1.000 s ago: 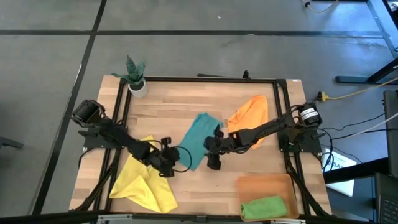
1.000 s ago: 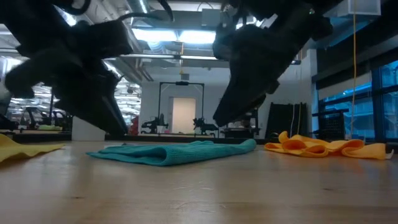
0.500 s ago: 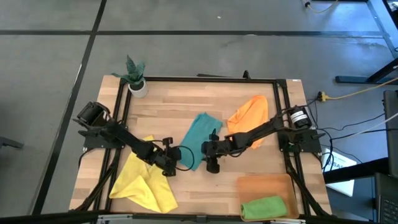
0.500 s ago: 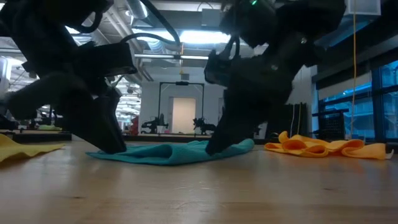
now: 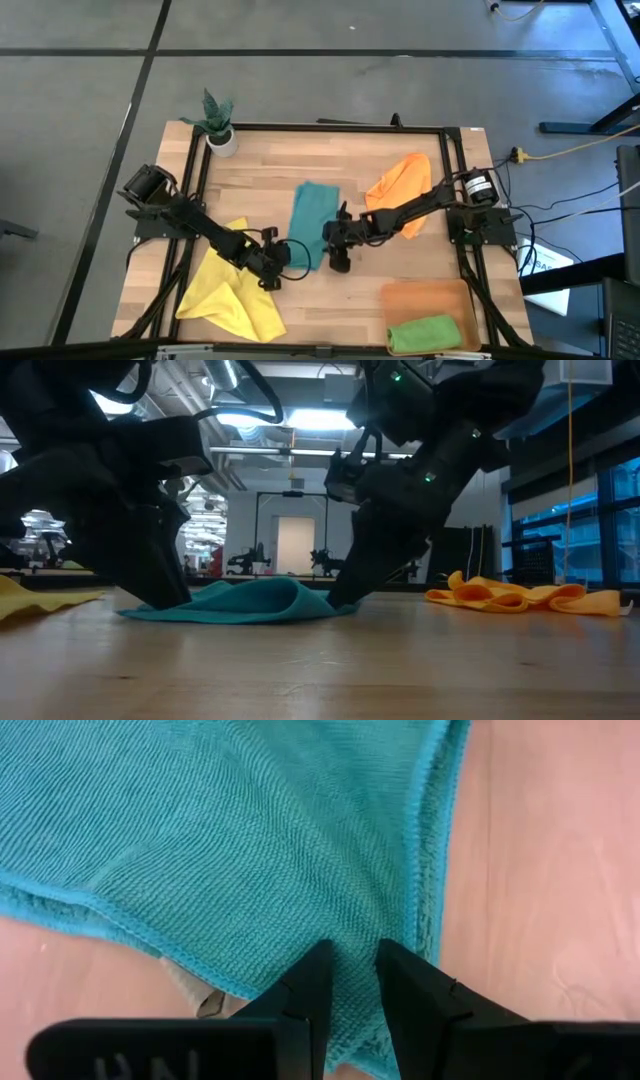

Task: Roll microfiber towels into tight, uniform cylinder then place into a basket
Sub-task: Roll the blue microfiber towel

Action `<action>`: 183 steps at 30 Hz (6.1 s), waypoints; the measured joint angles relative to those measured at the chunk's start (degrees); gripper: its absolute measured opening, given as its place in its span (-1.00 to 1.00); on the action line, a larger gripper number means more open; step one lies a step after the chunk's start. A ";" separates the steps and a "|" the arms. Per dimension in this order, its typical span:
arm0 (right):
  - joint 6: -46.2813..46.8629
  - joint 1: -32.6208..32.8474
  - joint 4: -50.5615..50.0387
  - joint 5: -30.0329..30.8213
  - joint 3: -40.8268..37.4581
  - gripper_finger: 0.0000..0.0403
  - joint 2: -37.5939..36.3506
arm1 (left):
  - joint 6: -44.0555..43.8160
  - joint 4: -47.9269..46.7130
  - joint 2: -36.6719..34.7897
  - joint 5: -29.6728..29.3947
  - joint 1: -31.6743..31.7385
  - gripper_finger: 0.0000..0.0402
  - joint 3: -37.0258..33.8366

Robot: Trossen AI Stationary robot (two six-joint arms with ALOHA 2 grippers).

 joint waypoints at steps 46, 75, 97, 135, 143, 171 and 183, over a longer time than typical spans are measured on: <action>-34.22 12.06 4.74 12.60 -0.17 -0.08 -0.87 | 7.54 -12.39 -0.02 -0.44 -3.19 -0.61 8.98; -32.59 10.90 7.57 13.26 -0.09 -0.72 2.91 | 5.76 -12.62 -0.07 -0.11 -4.19 -0.61 9.03; -30.94 10.04 7.58 10.03 -0.15 -0.97 2.88 | 8.96 -12.45 0.42 -3.34 -4.96 -0.61 9.01; -28.15 9.59 7.76 9.32 -0.17 -0.96 2.86 | 3.40 -10.26 0.68 -7.78 -4.94 -0.53 4.62; -28.15 9.59 7.78 9.37 -0.15 -0.96 2.86 | 6.13 -5.16 0.68 -7.64 -4.90 -0.53 2.88; -28.13 9.59 7.80 9.44 -0.15 -0.95 2.86 | 6.14 -1.00 2.54 -4.10 -4.26 -0.55 1.92; -28.11 9.59 7.80 9.49 -0.16 -0.95 2.86 | 18.20 -3.48 0.64 -4.45 -5.53 -0.55 6.36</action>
